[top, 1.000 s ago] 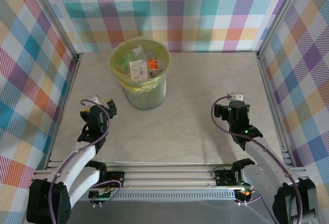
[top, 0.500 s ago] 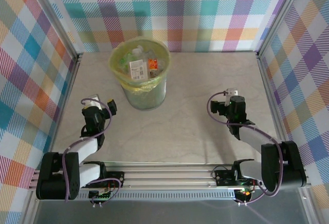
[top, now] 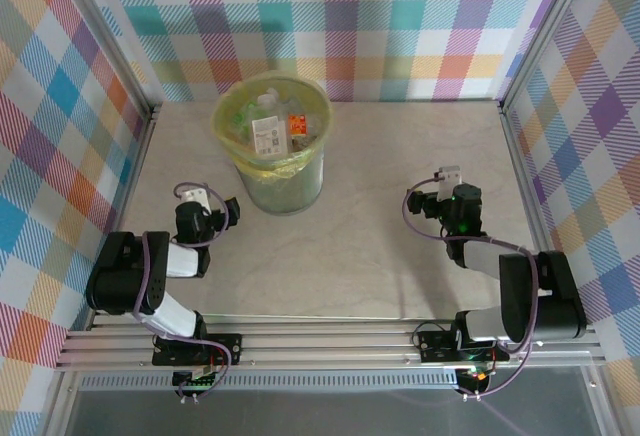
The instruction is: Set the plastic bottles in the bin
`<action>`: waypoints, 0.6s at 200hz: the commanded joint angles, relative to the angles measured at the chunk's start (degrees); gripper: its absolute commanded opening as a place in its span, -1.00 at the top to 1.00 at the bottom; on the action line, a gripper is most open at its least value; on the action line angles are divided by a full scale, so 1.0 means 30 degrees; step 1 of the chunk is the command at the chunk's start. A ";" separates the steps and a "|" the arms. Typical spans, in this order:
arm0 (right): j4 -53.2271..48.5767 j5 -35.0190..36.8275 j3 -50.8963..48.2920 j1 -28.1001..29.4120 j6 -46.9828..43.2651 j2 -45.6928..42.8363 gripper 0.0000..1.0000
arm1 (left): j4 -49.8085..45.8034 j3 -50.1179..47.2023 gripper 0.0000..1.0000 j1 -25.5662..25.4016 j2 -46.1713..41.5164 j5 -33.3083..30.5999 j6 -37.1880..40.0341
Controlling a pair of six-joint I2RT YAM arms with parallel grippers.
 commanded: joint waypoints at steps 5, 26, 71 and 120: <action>0.2786 -0.1710 -0.0390 -0.0403 -0.0539 0.1051 -0.99 | -0.1206 0.1770 -1.00 -0.0636 0.0074 0.0326 0.1080; 0.3627 -0.2954 -0.0494 -0.1202 -0.0085 0.1722 -0.99 | -0.1416 0.1855 -1.00 -0.0663 0.0073 0.0294 0.1129; 0.3534 -0.3555 0.0163 -0.2001 0.0828 0.2996 -0.99 | -0.1773 0.2035 -1.00 -0.1196 0.0079 -0.0599 0.1501; 0.2926 -0.2332 0.0448 -0.2075 0.1305 0.2977 -0.99 | -0.1989 0.2154 -1.00 -0.1288 0.0074 -0.0360 0.1677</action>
